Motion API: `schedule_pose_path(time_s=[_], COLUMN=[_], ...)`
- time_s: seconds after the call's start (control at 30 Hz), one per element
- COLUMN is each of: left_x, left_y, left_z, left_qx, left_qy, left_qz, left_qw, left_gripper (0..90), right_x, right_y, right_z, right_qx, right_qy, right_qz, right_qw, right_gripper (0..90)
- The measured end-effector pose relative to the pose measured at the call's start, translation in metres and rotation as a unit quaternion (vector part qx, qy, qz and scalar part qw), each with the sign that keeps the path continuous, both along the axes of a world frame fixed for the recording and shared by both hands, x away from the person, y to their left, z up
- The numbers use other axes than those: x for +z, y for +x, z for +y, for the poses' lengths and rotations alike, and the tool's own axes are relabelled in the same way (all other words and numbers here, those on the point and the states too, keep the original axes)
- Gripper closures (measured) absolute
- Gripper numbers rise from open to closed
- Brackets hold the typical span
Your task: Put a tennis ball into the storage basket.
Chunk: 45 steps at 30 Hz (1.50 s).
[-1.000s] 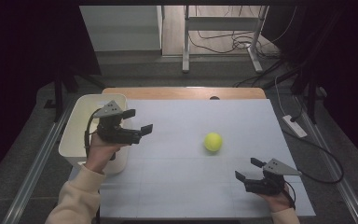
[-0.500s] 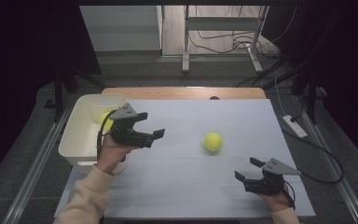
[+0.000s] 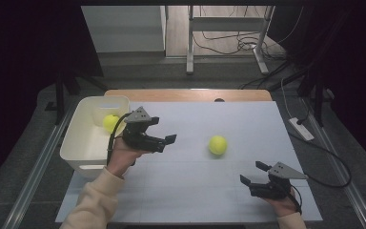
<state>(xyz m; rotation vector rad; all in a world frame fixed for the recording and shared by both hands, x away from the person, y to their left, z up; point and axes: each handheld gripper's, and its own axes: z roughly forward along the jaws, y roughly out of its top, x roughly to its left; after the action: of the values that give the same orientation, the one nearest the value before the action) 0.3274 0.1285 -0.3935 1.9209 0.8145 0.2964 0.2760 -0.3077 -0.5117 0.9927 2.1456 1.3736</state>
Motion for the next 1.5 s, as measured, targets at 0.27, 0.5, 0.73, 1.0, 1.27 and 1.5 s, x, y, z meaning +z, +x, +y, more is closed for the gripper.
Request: schedule_pose_path(time_s=[0.27,0.5,0.73,1.0,1.27,1.5], left_x=[-0.004,-0.008,-0.012,-0.021,-0.029,-0.033], left_y=[0.005,0.009,0.013,0.019,0.025,0.027], left_z=[-0.01,-0.019,-0.03,-0.046,-0.058,-0.065], left_qx=[-0.006,-0.011,-0.016,-0.024,-0.033,-0.041], left_qy=[0.007,0.011,0.021,0.036,0.037,0.037], left_qz=[0.006,0.01,0.015,0.022,0.033,0.034], left_qw=[0.9999,0.9998,0.9995,0.9988,0.9982,0.9979], left_gripper=[7.8,7.8,7.8,7.4,7.3,7.1], right_x=[0.0,0.001,0.001,0.002,0.002,0.002], right_y=[-0.001,-0.001,-0.002,-0.002,-0.001,-0.001], right_z=[-0.001,-0.001,-0.001,0.001,0.002,0.003], right_qx=[0.0,-0.003,-0.002,0.0,-0.001,0.002], right_qy=[0.001,0.003,0.002,0.002,0.003,0.002], right_qz=[-0.002,-0.002,-0.003,-0.005,-0.005,-0.003], right_qw=[1.0,1.0,1.0,1.0,1.0,1.0], right_gripper=[15.2,15.2,15.2,15.1,15.2,15.2])
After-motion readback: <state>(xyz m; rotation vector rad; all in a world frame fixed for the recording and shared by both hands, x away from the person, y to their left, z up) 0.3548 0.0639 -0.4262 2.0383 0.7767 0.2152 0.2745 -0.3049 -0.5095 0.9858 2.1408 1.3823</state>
